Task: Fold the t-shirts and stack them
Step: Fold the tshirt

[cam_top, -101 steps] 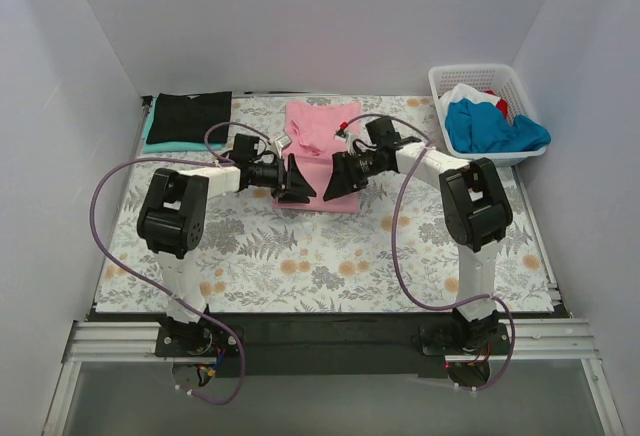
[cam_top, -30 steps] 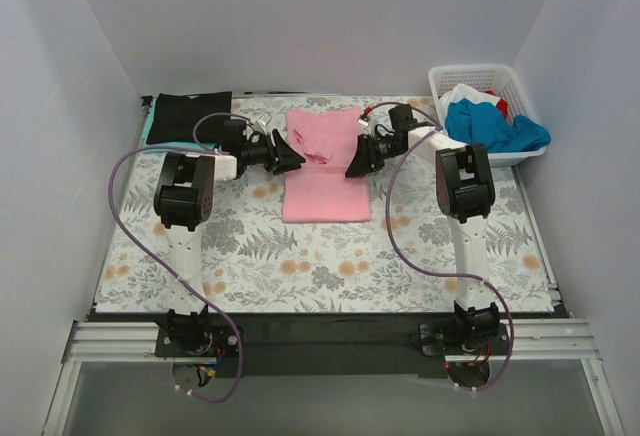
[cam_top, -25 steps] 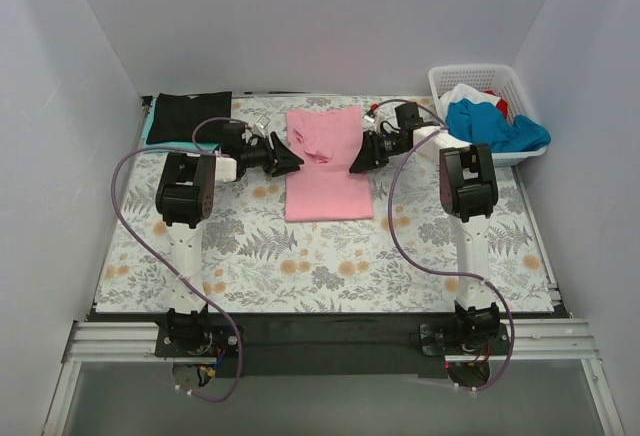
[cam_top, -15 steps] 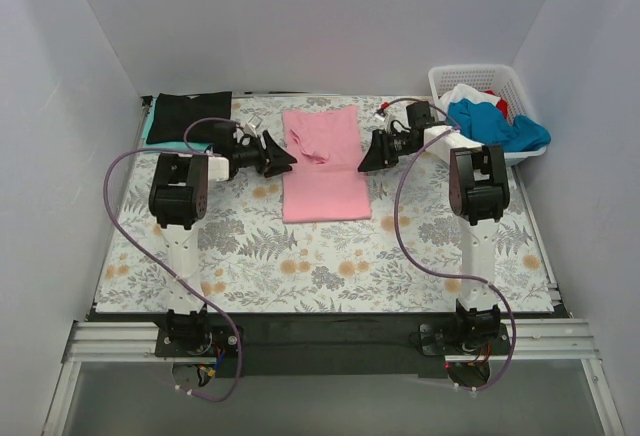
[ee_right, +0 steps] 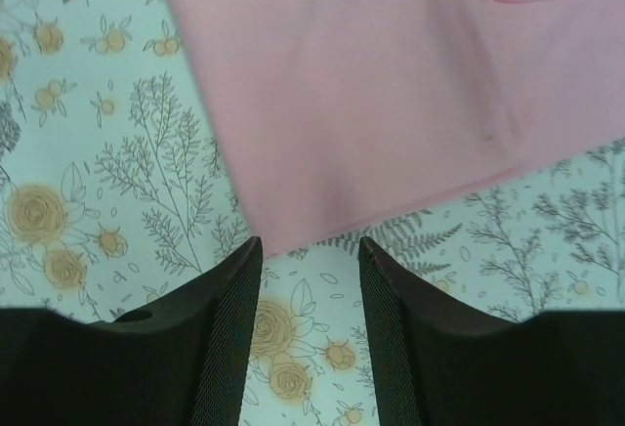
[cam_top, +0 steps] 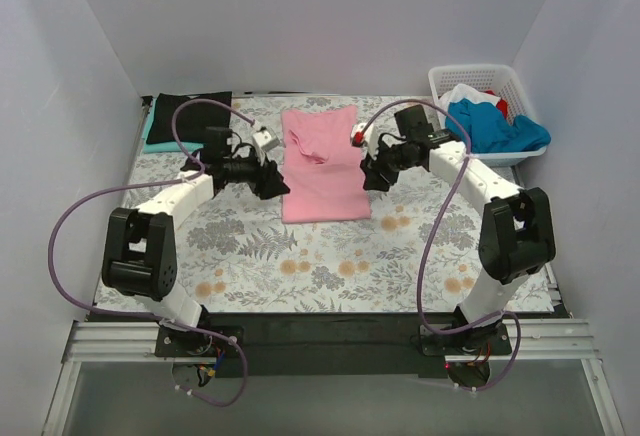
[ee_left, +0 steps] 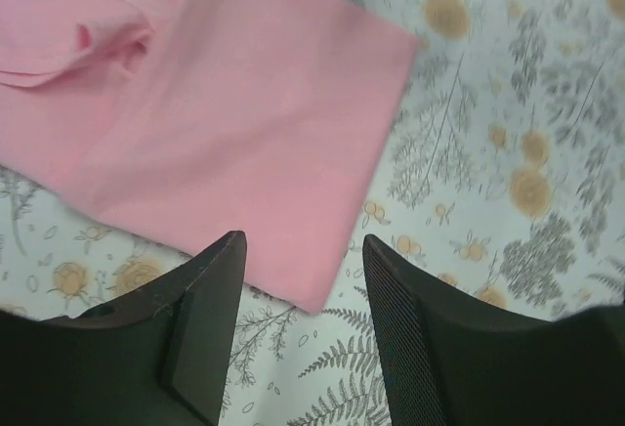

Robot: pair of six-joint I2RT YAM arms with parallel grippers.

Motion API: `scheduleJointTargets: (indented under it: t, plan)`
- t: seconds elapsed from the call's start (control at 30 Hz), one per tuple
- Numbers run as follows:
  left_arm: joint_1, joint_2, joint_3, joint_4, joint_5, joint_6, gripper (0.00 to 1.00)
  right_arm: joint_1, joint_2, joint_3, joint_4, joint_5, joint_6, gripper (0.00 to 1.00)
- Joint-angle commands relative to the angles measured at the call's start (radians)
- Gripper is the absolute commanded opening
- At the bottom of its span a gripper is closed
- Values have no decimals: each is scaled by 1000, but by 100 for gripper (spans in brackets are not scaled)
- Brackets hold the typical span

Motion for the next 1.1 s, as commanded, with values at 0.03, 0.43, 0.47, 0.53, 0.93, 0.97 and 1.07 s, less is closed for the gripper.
scheduleJointTargets:
  t: [0.03, 0.43, 0.47, 0.53, 0.93, 0.97, 1.07]
  plan:
    - [-91, -44, -124, -79, -114, 409, 49, 74, 2, -100, 15, 140, -218, 52]
    - [-205, 14, -245, 94, -272, 506, 47, 165, -4, -296, 204, 242, -340, 52]
    - [-205, 21, -244, 93, -275, 512, 47, 169, -1, -302, 209, 252, -349, 52]
    - [-206, 40, -239, 94, -283, 520, 47, 172, 2, -316, 235, 262, -358, 52]
    - [-212, 103, -236, 74, -357, 565, 35, 206, -15, -417, 296, 304, -449, 51]
    - [-212, 103, -237, 76, -358, 566, 33, 208, -10, -417, 302, 307, -446, 49]
    - [-212, 95, -245, 70, -360, 575, 25, 209, 5, -410, 307, 318, -438, 38]
